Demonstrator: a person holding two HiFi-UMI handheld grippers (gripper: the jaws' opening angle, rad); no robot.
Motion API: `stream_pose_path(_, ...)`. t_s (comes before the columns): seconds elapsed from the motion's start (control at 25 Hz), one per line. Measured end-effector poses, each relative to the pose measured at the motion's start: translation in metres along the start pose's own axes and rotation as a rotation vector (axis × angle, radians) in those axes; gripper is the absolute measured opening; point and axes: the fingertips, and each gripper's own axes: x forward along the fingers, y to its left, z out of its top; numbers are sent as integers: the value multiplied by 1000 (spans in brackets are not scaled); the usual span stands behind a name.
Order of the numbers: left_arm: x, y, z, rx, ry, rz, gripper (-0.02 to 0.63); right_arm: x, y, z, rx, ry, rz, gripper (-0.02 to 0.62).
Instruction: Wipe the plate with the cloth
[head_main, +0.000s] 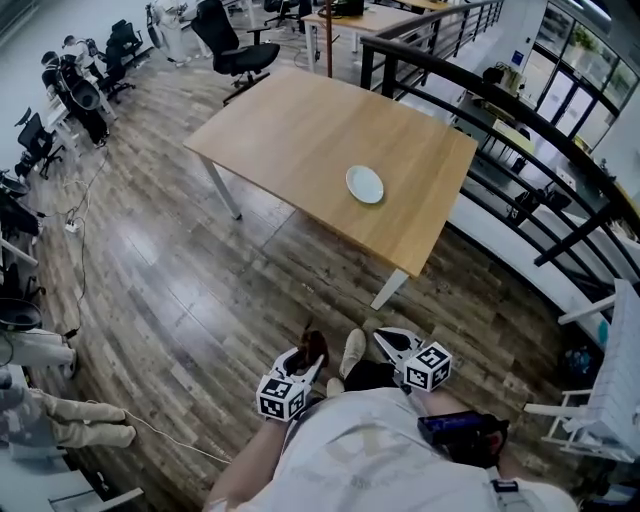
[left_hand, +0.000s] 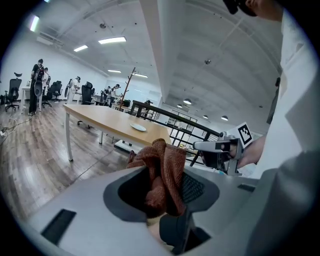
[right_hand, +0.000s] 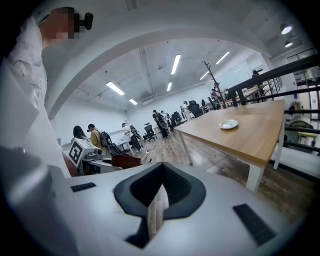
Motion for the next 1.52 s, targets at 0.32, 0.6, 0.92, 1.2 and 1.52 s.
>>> stream_pose_path(0.32, 26, 23, 18, 6, 36, 11, 169, 34, -23, 23, -16, 14, 69, 12)
stream_pose_path(0.6, 69, 54, 57, 17, 50, 34, 169, 70, -75, 55, -23, 28, 43, 12)
stream_pose_path(0.92, 120, 86, 111, 40, 73, 67, 169, 100, -123, 96, -81, 44, 83, 12)
stream_pose_path(1.2, 143, 105, 144, 50, 63, 65, 169, 120, -158, 128, -76, 19, 60, 12)
stream_pose_path(1.52, 179, 138, 166, 74, 78, -45, 169, 151, -185, 148, -45, -15, -31, 12)
